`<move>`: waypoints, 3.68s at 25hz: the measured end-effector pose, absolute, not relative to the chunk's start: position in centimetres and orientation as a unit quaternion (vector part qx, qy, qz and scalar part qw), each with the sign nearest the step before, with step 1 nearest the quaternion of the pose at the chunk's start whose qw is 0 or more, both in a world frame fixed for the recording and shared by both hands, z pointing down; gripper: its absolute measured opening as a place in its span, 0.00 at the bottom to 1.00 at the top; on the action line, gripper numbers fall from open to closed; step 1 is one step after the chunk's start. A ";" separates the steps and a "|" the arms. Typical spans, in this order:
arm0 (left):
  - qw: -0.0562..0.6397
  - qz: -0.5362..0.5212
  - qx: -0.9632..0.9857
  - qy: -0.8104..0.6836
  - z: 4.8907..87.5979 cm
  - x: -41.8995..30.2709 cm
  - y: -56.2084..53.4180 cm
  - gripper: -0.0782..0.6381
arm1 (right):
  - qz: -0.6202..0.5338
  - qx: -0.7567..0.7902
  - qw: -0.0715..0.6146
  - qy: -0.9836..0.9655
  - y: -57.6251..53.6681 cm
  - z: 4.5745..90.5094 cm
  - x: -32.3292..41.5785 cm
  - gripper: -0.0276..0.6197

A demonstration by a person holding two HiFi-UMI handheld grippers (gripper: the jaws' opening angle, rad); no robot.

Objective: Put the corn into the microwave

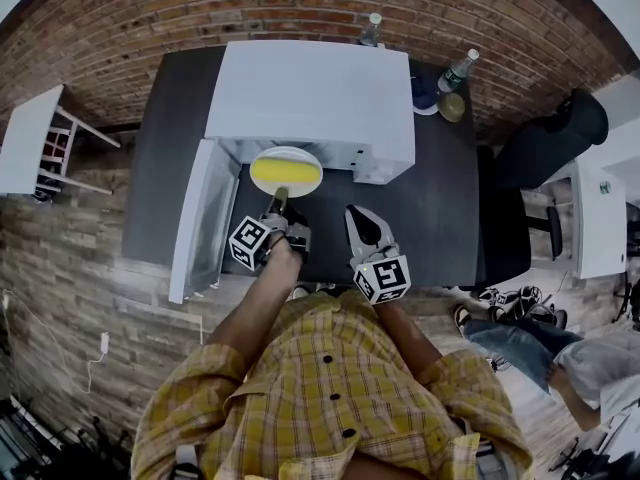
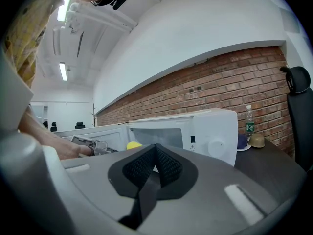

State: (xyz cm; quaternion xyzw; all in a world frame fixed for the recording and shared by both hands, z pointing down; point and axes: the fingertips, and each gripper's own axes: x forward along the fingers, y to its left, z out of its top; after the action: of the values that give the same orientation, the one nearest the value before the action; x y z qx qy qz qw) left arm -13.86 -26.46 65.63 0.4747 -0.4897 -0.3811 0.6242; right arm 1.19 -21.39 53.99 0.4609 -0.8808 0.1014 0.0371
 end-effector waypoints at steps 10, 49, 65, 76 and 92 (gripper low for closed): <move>0.623 -0.384 0.455 -0.507 68.1 -13.5 -30.4 0.13 | 0.112 0.458 0.045 -0.881 -22.4 55.0 1.6 0.04; 0.643 -0.337 0.419 -0.545 71.2 -13.5 -35.1 0.22 | 0.125 0.456 0.047 -0.880 -23.8 55.7 2.5 0.04; 0.638 -0.348 0.465 -0.506 68.6 -13.4 -32.1 0.32 | 0.116 0.454 0.049 -0.882 -22.6 55.3 1.6 0.04; 0.607 -0.315 0.552 -0.477 64.7 -12.4 -28.2 0.16 | 0.110 0.461 0.045 -0.879 -20.8 54.6 1.6 0.04; 0.504 -0.229 0.698 -0.454 58.8 -11.1 -22.5 0.10 | 0.138 0.469 0.052 -0.871 -18.9 55.1 1.6 0.04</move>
State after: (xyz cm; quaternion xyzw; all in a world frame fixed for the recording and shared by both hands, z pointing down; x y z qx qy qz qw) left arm -11.10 -22.48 58.84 0.6982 -0.4542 -0.2292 0.5036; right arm 1.63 -18.86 55.07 0.4685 -0.8710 0.1383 0.0522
